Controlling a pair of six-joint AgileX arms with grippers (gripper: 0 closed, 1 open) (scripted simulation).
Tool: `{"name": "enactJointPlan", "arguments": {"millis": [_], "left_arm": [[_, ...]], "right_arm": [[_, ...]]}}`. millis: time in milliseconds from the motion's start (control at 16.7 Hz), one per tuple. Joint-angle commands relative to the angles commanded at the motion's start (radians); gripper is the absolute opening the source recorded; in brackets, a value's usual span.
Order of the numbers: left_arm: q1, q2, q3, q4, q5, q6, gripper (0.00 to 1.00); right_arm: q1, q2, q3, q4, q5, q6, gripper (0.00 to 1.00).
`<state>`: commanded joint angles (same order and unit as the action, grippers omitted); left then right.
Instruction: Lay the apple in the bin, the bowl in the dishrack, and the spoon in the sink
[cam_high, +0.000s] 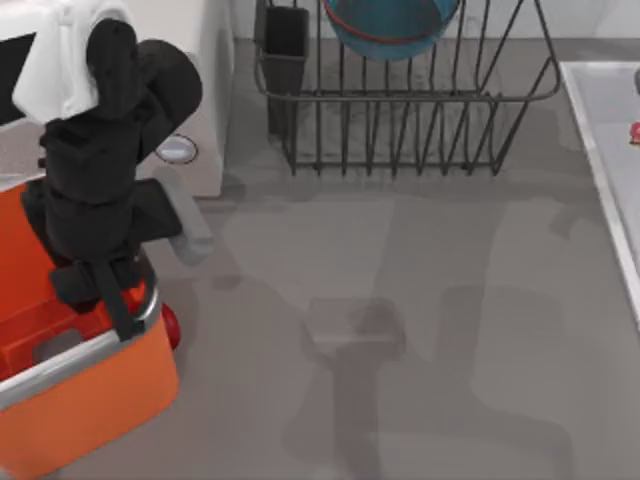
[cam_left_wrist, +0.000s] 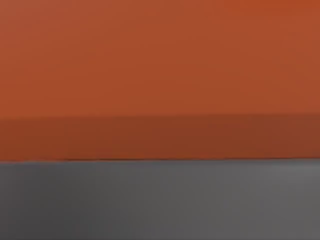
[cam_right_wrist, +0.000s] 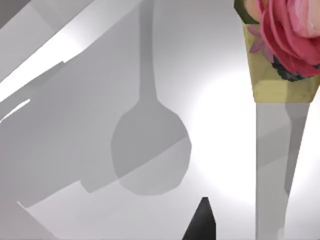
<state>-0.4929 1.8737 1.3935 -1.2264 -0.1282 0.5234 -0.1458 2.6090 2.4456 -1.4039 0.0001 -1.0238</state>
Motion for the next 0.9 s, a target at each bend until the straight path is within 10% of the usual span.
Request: {"name": "enactJointPlan", "arguments": {"millis": [540, 900], "left_arm": [[0.0, 0.0, 0.0, 0.0, 0.0, 0.0, 1.0], [0.0, 0.0, 0.0, 0.0, 0.0, 0.0, 1.0]], "right_arm": [[0.0, 0.0, 0.0, 0.0, 0.0, 0.0, 0.98], [0.0, 0.0, 0.0, 0.0, 0.0, 0.0, 1.0]]}}
